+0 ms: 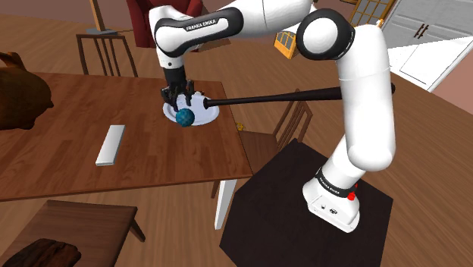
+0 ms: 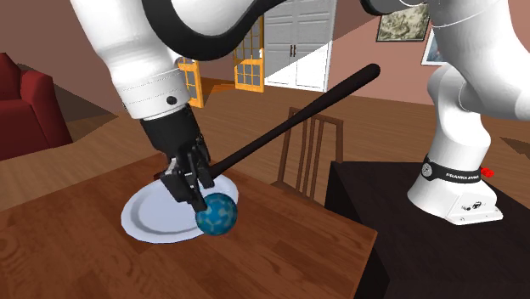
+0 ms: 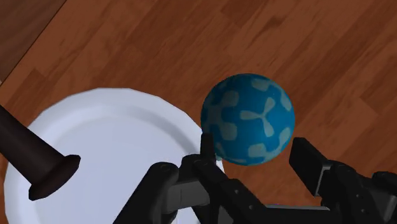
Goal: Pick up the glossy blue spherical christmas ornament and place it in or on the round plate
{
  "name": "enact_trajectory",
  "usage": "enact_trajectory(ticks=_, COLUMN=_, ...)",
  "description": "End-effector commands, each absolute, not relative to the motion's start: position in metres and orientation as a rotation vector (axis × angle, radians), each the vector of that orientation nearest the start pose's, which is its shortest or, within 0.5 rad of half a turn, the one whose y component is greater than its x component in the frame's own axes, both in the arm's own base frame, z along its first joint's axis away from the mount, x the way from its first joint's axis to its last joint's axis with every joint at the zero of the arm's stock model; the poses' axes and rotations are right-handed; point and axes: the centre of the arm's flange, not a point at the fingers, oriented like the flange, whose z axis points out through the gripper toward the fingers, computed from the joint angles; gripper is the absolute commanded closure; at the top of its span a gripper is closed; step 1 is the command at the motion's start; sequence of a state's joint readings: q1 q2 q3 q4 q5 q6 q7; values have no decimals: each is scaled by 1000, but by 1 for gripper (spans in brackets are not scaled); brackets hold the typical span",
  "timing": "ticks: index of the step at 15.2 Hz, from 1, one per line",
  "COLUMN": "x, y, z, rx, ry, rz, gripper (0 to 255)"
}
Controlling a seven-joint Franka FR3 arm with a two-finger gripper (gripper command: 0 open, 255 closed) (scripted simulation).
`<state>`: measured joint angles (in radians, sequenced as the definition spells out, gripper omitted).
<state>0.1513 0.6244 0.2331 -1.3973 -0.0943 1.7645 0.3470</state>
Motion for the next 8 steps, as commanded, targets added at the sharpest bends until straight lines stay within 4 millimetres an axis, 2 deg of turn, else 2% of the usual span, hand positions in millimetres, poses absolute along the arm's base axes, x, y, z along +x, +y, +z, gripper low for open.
enact_trajectory(ticks=1, x=666, y=203, z=330, rx=-3157, ry=-65, rz=386, gripper=255)
enact_trajectory(ticks=5, x=694, y=158, z=331, rx=-3157, ry=-65, rz=386, gripper=255)
enact_trajectory(ticks=6, x=686, y=170, z=331, rx=-3157, ry=-64, rz=385, gripper=255)
enact_trajectory(ticks=7, x=686, y=170, z=331, rx=-3157, ry=-64, rz=385, gripper=0)
enact_trajectory(ticks=8, x=666, y=160, z=328, rx=-3115, ry=34, rz=298, gripper=0)
